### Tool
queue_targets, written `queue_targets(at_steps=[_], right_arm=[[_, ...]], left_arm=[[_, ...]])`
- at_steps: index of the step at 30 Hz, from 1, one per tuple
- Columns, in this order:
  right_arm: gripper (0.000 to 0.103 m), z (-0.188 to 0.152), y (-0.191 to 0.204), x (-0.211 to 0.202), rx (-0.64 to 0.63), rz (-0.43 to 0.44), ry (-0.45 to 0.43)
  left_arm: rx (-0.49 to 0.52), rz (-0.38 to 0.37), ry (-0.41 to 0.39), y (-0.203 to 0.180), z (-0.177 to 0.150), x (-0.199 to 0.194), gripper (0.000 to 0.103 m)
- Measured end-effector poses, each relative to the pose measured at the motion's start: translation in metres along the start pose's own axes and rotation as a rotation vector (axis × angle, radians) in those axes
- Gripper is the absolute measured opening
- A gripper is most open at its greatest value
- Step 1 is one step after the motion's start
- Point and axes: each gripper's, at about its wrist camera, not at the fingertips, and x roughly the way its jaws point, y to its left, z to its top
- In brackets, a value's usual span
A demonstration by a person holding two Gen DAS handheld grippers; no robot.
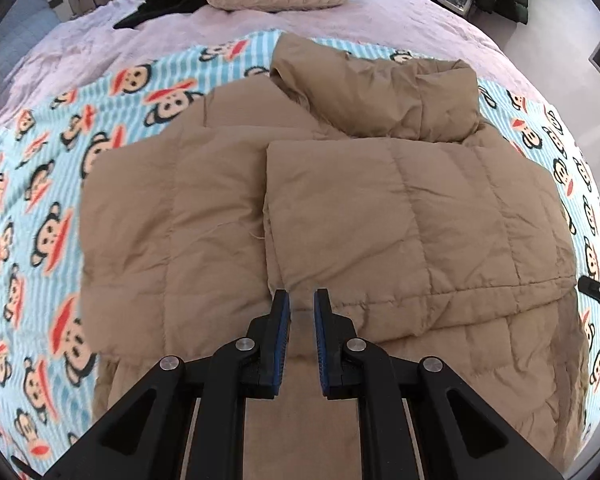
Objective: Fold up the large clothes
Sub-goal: 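Open both tools and lift them off the jacket hem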
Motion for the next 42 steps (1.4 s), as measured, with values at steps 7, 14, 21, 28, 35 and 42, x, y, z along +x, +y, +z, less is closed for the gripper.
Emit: queue_targets(at_steps=[7,14,21,28,35,42], right_arm=[[0.038,-0.015,0.002,-0.008,0.002,0.013,0.042],[0.045,-0.020,0.008,-0.029,0.001,0.039,0.053],[0.059,-0.030,0.020,-0.049,-0.019,0.057,0.069],[0.088,-0.044,0.034,-0.073,-0.049,0.094,0.072],[0.103,-0.058,0.039,-0.085,-0.020,0.123,0.074],[0.103,-0.080,0.049,-0.093,-0.020,0.107,0.054]], left_arm=[[-0.041,0.023,-0.017,-0.004,-0.017,-0.027,0.014],[-0.076,0.088,-0.060,-0.007,-0.034,-0.064,0.102],[-0.082,0.145,-0.033,-0.015,-0.052,-0.097,0.102],[-0.110,0.166,-0.018,-0.018,-0.078,-0.132,0.102],[-0.120,0.174,0.007,-0.018,-0.104,-0.156,0.102],[-0.105,0.195,0.018,-0.011,-0.120,-0.170,0.102]])
